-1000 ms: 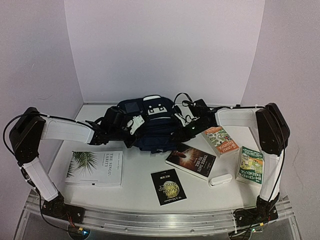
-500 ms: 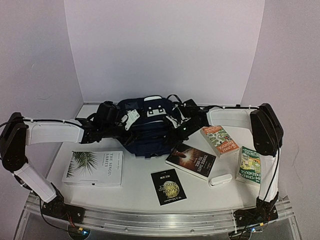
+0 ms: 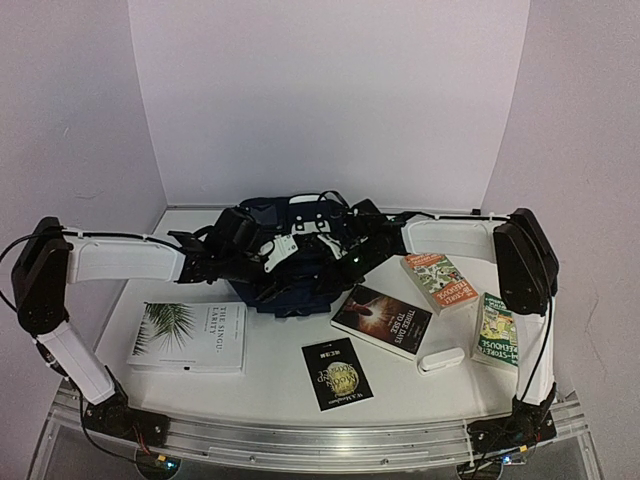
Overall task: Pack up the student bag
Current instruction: Unzip the student bag at the center of the board.
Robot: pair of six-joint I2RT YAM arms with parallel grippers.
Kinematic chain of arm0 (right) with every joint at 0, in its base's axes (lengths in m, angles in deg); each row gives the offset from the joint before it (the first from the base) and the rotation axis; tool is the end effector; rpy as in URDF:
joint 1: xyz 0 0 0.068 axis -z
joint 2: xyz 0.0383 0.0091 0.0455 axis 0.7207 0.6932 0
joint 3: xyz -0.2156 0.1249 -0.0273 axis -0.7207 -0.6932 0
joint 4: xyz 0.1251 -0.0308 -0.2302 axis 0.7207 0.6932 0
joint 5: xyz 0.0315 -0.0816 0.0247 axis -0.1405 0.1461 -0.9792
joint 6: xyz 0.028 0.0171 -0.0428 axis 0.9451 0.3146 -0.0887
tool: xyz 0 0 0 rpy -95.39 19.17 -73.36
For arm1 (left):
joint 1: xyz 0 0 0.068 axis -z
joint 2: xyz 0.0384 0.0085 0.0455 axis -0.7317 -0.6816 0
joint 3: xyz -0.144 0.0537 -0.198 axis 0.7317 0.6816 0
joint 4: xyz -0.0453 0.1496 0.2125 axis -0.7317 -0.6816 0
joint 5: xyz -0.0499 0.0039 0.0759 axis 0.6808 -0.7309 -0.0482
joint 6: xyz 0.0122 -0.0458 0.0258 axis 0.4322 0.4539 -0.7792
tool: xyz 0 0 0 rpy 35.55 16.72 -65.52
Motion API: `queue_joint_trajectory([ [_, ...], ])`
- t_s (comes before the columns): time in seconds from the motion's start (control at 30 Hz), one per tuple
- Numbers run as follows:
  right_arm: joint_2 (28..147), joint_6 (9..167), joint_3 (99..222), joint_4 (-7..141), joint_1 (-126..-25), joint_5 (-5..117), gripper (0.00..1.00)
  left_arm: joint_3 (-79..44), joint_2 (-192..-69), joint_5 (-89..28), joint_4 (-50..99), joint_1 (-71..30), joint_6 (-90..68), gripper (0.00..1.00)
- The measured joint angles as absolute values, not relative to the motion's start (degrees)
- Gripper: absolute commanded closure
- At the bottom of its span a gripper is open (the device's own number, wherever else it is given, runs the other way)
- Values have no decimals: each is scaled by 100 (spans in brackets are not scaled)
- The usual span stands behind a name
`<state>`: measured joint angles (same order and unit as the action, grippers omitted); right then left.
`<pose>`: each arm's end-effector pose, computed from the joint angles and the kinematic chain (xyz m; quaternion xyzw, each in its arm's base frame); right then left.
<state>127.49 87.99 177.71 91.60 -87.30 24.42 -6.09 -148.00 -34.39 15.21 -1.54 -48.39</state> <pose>0.3249 0.3146 0.1755 -0.3671 0.8204 0.4148 0.1418 0.2489 -0.2569 0.2039 0.5377 0.7265 -0.1078 0.4141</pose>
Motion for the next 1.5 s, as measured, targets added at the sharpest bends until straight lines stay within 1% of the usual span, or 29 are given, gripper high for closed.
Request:
queue_joint_trajectory([
  [0.07, 12749, 8803, 17771, 9163, -8735, 2440, 100, -793, -15005, -3508, 1477, -131, -4893, 48],
  [0.2, 12749, 8839, 17771, 9166, -8752, 2440, 100, -1131, -15380, -3797, 1361, -58, -4996, 88],
  [0.23, 12749, 8845, 17770, 9167, -8749, 2440, 100, -1185, -15435, -3871, 1319, -30, -5009, 95],
  [0.27, 12749, 8844, 17769, 9166, -8733, 2440, 100, -1202, -15457, -3933, 1284, -2, -5005, 99],
  [0.37, 12747, 8821, 17734, 9137, -8665, 2423, 100, -1179, -15451, -4109, 1285, 82, -5032, 100],
  [0.47, 12747, 8730, 17580, 9022, -8518, 2256, 100, -850, -15264, -4170, 1567, 140, -5044, 100],
  [0.67, 12747, 8452, 17268, 9032, -7842, 2332, 100, -152, -14429, -4472, 1722, 79, -5041, 100],
  [0.8, 12738, 8309, 17092, 8974, -7540, 2369, 100, 60, -14075, -4461, 1882, -28, -5038, 100],
  [1.07, 12377, 8259, 16700, 8990, -7783, 2425, 100, 148, -14046, -4491, 2186, -410, -5005, 100],
  [1.27, 12073, 8085, 16688, 8958, -7782, 2631, 100, 153, -14137, -4338, 2708, -684, -4930, 100],
  [1.4, 12330, 7905, 16968, 8998, -7597, 2799, 100, 169, -14165, -4171, 2877, -704, -4927, 100],
  [1.5, 12769, 7800, 17330, 9013, -7348, 2940, 100, 278, -14108, -4042, 2977, -744, -4929, 100],
])
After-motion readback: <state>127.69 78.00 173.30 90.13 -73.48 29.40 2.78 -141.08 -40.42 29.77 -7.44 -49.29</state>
